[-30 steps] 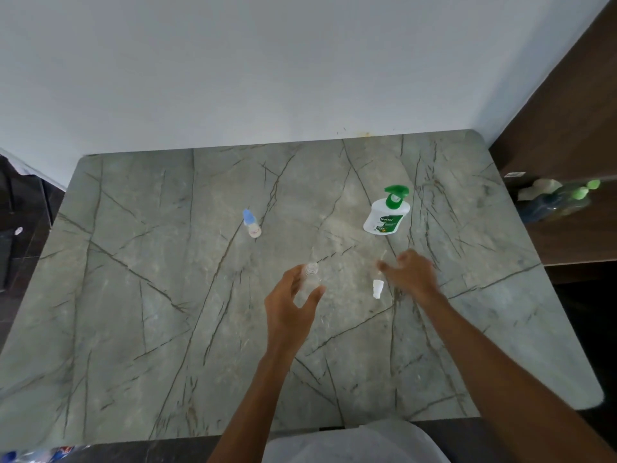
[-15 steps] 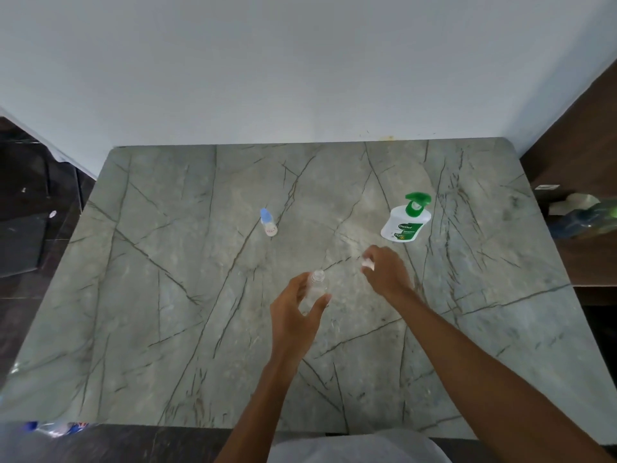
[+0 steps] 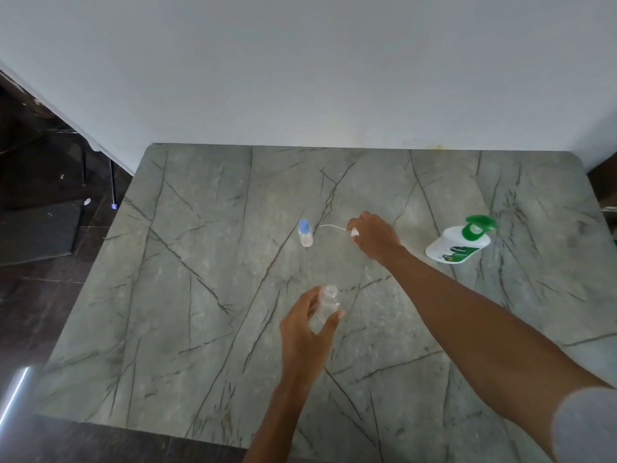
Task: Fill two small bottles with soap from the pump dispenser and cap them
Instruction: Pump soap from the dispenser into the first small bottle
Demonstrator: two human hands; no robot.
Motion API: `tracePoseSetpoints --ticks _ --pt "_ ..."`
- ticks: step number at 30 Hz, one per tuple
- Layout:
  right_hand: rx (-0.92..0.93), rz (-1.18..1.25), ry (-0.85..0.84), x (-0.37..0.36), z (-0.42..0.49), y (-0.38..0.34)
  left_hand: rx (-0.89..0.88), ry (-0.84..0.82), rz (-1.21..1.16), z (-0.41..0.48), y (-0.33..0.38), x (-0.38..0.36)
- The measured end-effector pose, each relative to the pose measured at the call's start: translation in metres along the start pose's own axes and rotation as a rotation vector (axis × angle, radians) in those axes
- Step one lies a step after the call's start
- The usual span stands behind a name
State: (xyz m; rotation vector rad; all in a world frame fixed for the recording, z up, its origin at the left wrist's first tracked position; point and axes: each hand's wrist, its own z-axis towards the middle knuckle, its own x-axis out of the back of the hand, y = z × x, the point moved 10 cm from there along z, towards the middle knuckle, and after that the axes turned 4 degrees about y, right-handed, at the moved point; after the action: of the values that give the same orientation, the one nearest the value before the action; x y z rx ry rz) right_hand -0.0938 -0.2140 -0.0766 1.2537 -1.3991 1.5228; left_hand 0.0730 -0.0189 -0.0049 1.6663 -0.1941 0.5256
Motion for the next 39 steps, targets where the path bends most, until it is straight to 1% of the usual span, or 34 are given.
tracePoseSetpoints --ticks 5,9,12,20,23,27,30,32,34,36,39 --pt "0.026 0.031 -0.061 -0.027 0.02 -0.025 -0.015 -0.01 0.018 0.012 -0.002 0.008" --pt "0.039 0.027 -0.065 -0.038 0.024 -0.035 -0.007 -0.021 0.028 0.019 -0.006 0.012" --pt "0.024 0.048 -0.048 -0.038 0.024 -0.033 -0.007 -0.038 0.043 0.022 -0.008 0.012" --pt "0.012 0.138 -0.071 -0.036 0.021 -0.027 -0.001 -0.06 0.047 0.022 -0.01 0.01" --pt "0.004 0.128 -0.088 -0.038 0.02 -0.026 -0.009 -0.072 0.042 0.019 -0.009 0.008" --pt "-0.069 0.165 -0.067 -0.03 0.013 -0.017 -0.018 -0.064 0.021 0.015 -0.009 0.008" --pt "-0.136 0.347 0.071 -0.006 -0.013 -0.005 -0.036 -0.05 0.025 0.012 -0.007 0.009" --pt "-0.167 0.516 0.226 0.022 -0.047 0.005 -0.039 -0.04 0.018 0.011 -0.008 0.008" --pt "-0.202 0.613 0.395 0.051 -0.093 0.02 -0.039 -0.039 -0.005 0.011 -0.008 0.005" --pt "-0.27 0.585 0.547 0.078 -0.143 0.04 -0.046 -0.04 -0.017 0.01 -0.007 0.001" --pt "-0.434 0.475 0.756 0.11 -0.207 0.086 -0.06 -0.047 -0.007 0.007 -0.002 -0.006"
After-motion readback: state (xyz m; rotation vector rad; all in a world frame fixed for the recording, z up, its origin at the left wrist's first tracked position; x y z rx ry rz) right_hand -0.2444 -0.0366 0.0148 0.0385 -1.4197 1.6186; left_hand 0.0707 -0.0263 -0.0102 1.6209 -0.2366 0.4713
